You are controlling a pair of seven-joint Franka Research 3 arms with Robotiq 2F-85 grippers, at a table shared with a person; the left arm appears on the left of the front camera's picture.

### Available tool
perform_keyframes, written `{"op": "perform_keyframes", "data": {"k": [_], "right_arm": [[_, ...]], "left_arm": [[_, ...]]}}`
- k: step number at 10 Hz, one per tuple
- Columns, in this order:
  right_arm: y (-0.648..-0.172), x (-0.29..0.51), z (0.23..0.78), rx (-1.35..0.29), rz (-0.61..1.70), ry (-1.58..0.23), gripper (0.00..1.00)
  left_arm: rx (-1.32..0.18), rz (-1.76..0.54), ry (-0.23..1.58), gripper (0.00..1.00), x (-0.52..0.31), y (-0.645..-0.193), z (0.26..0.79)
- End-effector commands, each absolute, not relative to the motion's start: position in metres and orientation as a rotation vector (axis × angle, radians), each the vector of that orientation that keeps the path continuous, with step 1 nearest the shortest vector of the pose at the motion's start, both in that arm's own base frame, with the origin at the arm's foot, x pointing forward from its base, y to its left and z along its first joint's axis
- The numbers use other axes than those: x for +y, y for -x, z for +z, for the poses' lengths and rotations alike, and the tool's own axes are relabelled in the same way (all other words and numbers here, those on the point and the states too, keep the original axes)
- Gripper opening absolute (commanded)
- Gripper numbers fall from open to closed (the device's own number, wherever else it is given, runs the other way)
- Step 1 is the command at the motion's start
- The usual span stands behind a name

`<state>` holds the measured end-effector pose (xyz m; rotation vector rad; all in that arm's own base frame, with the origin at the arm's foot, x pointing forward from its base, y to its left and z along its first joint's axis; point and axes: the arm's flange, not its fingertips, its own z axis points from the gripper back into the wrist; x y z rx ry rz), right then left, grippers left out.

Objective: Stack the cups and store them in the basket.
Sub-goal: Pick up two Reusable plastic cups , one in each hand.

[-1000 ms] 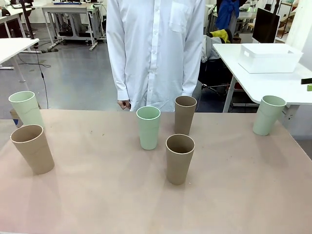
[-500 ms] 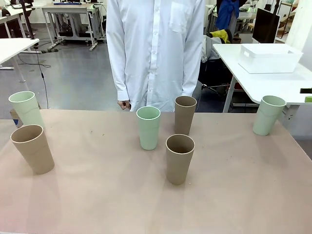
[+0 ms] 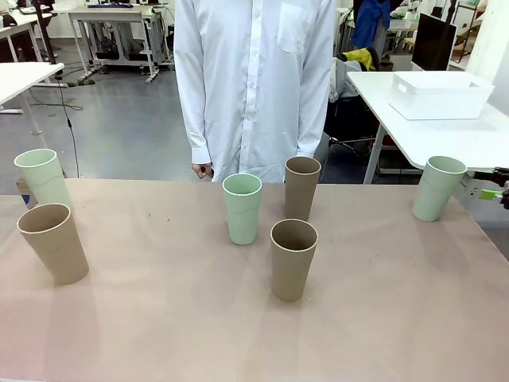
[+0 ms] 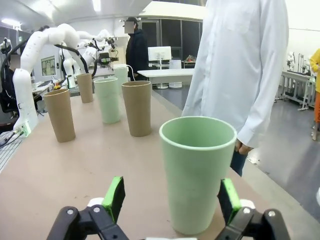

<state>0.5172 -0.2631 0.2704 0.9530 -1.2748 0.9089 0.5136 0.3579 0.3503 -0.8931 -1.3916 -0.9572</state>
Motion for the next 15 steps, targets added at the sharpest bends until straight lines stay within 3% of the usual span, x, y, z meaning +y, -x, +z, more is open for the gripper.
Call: {"op": "perform_keyframes", "data": {"k": [1,11,15], "right_arm": [[-0.525,-0.252,0.262,-1.329,0.876,-0.928,1.00],[-0.545,-0.242,0.226,-1.271,0.829,-0.941,1.00],[-0.545,-0.242,0.212,-1.356,0.839,-0.932,1.00]], "left_arm": [[-1.433,-0.960,0.880,1.00,0.371,-0.525,0.339],[-1.403,-0.913,0.909,1.00,0.373,-0.551,0.282],[-1.401,-0.939,0.948,1.00,0.353,-0.575,0.262]]}}
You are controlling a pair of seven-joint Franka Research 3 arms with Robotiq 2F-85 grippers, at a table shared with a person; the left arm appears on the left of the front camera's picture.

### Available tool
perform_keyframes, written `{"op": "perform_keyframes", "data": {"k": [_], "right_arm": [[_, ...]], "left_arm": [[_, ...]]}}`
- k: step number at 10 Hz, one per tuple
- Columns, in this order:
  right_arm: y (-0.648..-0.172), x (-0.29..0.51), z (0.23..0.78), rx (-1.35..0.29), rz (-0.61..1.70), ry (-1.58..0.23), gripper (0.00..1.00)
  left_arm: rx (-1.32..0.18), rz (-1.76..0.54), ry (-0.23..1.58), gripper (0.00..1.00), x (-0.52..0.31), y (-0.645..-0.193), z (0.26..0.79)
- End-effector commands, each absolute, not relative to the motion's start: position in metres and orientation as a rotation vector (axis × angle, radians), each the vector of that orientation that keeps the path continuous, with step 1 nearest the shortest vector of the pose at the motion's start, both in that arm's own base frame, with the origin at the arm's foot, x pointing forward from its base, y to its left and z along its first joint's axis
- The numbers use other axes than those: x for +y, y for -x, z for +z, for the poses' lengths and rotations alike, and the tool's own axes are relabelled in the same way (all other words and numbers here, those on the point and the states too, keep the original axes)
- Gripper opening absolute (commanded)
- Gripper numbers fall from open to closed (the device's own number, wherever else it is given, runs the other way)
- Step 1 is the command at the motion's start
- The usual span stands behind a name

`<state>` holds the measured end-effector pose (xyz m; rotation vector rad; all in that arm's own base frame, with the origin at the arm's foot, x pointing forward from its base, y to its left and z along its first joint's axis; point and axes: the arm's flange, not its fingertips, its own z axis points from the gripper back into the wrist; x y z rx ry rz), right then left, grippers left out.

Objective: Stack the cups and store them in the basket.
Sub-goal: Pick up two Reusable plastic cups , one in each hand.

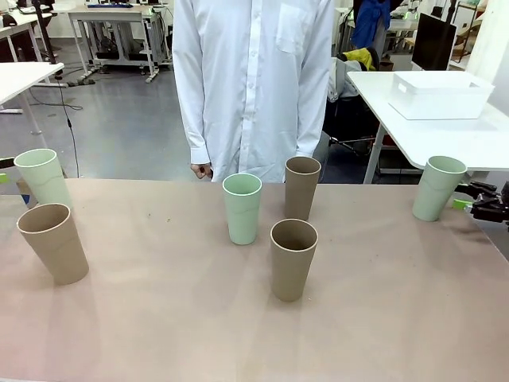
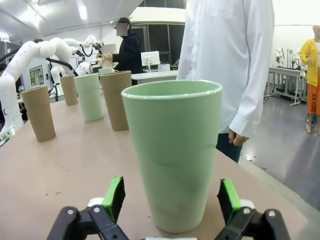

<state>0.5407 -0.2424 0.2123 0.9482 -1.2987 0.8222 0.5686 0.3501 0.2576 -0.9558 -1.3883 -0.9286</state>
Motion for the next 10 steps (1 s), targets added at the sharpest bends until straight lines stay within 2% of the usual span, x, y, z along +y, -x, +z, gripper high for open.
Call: {"op": "perform_keyframes", "data": {"k": [1,10], "right_arm": [[-0.546,-0.242,0.211,-1.371,0.834,-0.929,1.00],[-0.551,-0.245,0.215,-1.271,0.812,-0.987,1.00]], "left_arm": [[-1.401,-0.937,0.954,1.00,0.350,-0.577,0.259],[-1.365,-0.932,1.026,1.00,0.341,-0.587,0.236]]}}
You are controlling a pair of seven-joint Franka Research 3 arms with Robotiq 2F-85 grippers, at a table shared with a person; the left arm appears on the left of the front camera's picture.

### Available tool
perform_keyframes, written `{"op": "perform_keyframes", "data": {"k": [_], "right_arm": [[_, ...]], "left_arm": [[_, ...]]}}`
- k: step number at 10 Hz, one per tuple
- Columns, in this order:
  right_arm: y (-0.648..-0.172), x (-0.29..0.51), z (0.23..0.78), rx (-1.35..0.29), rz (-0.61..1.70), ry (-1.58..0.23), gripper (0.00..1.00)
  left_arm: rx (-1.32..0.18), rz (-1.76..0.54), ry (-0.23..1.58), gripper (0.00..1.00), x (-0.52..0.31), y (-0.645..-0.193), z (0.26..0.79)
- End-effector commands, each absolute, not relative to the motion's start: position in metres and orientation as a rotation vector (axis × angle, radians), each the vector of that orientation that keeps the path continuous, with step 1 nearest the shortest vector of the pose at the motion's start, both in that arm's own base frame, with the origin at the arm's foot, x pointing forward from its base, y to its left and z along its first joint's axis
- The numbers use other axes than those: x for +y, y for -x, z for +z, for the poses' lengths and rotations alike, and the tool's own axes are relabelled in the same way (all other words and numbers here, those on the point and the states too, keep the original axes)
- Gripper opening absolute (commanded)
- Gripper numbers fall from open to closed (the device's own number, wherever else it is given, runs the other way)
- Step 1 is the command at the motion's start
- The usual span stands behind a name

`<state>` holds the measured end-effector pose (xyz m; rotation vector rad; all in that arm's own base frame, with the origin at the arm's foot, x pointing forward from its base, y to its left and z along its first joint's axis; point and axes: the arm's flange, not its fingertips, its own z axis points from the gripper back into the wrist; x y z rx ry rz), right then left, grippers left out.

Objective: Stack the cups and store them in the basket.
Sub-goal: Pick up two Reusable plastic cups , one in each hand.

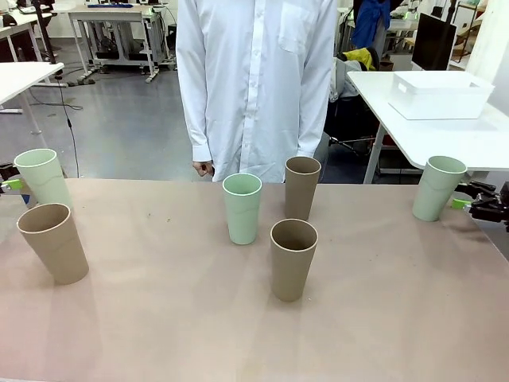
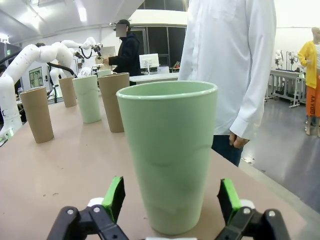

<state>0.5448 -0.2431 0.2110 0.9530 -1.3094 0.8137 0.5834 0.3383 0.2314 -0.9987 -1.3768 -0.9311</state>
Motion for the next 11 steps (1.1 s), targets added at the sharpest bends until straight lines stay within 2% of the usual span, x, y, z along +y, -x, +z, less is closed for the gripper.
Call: {"op": "perform_keyframes", "data": {"k": [1,8,11], "right_arm": [[-0.551,-0.245,0.216,-1.261,0.814,-0.990,1.00],[-0.551,-0.247,0.216,-1.216,0.822,-1.004,1.00],[-0.551,-0.245,0.216,-1.216,0.817,-1.002,1.00]], "left_arm": [[-1.353,-0.935,1.027,1.00,0.340,-0.587,0.234],[-1.251,-1.011,1.105,1.00,0.328,-0.584,0.225],[-1.298,-1.001,1.062,1.00,0.314,-0.585,0.220]]}}
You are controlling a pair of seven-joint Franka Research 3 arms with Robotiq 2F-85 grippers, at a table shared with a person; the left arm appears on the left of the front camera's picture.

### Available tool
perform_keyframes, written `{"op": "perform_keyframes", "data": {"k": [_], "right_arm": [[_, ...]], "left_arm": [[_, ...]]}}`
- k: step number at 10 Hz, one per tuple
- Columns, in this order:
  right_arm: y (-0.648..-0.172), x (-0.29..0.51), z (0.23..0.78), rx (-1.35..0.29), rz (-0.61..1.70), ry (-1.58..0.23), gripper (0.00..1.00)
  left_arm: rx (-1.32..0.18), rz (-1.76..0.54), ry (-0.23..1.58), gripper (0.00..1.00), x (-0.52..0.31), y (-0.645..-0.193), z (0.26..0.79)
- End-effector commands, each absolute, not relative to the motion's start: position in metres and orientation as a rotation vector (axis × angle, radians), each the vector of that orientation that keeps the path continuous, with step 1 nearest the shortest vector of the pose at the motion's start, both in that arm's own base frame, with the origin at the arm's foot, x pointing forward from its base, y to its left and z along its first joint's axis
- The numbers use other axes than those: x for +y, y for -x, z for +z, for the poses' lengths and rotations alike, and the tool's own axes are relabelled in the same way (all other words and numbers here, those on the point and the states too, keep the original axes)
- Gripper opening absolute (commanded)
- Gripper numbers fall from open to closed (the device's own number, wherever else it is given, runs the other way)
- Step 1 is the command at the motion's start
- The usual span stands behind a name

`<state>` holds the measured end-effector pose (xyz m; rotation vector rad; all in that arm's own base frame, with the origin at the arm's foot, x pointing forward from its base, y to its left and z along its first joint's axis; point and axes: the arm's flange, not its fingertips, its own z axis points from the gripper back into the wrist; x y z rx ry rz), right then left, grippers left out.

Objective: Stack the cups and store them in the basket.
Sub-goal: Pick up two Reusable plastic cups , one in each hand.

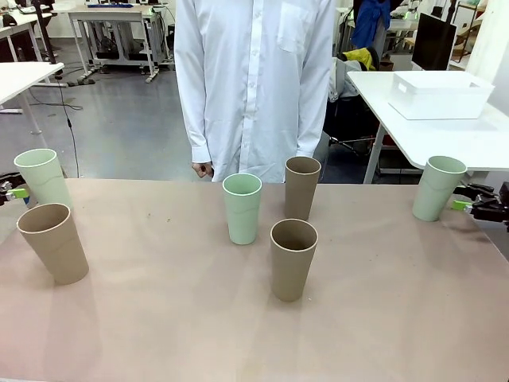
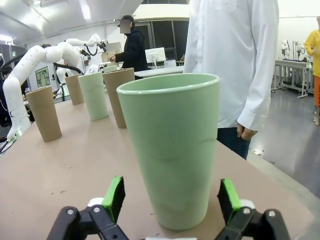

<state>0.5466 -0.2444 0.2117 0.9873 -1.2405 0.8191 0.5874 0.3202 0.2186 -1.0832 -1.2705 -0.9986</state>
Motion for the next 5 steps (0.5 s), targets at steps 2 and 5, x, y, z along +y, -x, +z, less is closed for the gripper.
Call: {"op": "perform_keyframes", "data": {"k": [2,5], "right_arm": [[-0.5518,-0.2427,0.2166,-1.209,0.815,-1.010,1.00],[-0.5561,-0.2355,0.2181,-1.184,0.826,-1.027,1.00]], "left_arm": [[-1.318,-1.008,1.037,1.00,0.3083,-0.5847,0.2201],[-1.288,-1.022,1.066,1.00,0.3017,-0.5837,0.2193]]}}
